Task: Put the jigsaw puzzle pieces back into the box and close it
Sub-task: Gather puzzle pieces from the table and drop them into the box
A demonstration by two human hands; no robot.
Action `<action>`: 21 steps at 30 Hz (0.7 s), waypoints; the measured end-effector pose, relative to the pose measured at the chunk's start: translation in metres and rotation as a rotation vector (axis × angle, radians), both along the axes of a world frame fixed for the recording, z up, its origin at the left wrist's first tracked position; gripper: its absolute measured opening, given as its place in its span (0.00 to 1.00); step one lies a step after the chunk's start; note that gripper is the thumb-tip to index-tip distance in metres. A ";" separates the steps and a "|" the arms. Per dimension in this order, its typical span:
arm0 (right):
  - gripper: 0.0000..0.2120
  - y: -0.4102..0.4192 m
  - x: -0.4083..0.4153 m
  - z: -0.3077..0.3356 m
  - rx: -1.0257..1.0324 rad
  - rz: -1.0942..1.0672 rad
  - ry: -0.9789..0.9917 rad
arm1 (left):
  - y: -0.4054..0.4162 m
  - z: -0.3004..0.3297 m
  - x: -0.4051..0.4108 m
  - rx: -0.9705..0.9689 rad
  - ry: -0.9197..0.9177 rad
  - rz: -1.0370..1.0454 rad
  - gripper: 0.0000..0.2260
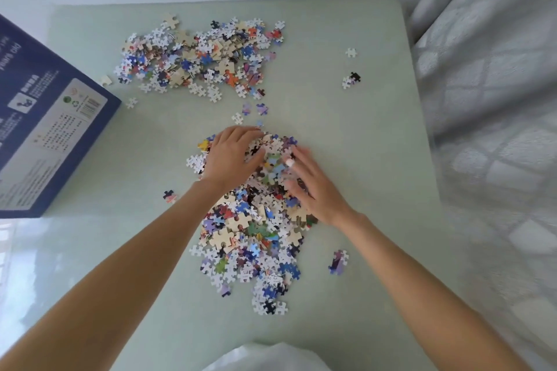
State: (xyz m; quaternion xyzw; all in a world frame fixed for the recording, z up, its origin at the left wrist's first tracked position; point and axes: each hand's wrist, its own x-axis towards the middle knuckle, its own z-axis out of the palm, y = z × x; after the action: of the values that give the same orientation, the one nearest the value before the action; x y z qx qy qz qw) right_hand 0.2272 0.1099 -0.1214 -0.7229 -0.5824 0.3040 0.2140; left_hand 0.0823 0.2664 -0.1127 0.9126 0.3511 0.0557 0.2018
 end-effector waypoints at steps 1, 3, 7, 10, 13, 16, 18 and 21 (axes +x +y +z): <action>0.29 0.005 0.006 0.004 0.026 -0.006 -0.018 | 0.001 0.000 0.001 0.008 -0.006 0.002 0.19; 0.24 0.021 0.036 0.010 0.109 -0.080 -0.090 | 0.003 -0.002 0.003 0.017 0.003 -0.006 0.20; 0.19 0.077 0.134 0.001 0.125 -0.230 -0.231 | 0.012 -0.009 0.009 0.001 0.086 -0.026 0.23; 0.24 0.116 0.182 -0.016 0.017 -0.280 -0.354 | 0.019 -0.011 0.015 -0.016 0.139 -0.036 0.25; 0.27 0.135 0.196 -0.026 -0.112 -0.304 -0.370 | 0.026 -0.008 0.019 -0.028 0.184 -0.049 0.27; 0.28 0.131 0.165 -0.024 -0.140 -0.186 -0.320 | 0.037 -0.004 0.021 -0.071 0.267 -0.069 0.27; 0.31 0.109 0.123 -0.019 -0.115 0.003 -0.288 | 0.035 0.000 0.018 -0.123 0.308 -0.094 0.27; 0.34 0.058 0.058 -0.010 -0.091 0.154 -0.225 | 0.015 0.007 0.004 -0.159 0.279 -0.121 0.25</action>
State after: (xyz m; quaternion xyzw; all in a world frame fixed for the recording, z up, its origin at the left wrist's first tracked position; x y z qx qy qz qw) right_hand 0.2851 0.1679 -0.1309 -0.7144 -0.6423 0.2625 0.0903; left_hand 0.0864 0.2811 -0.1057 0.9122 0.3235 -0.1114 0.2255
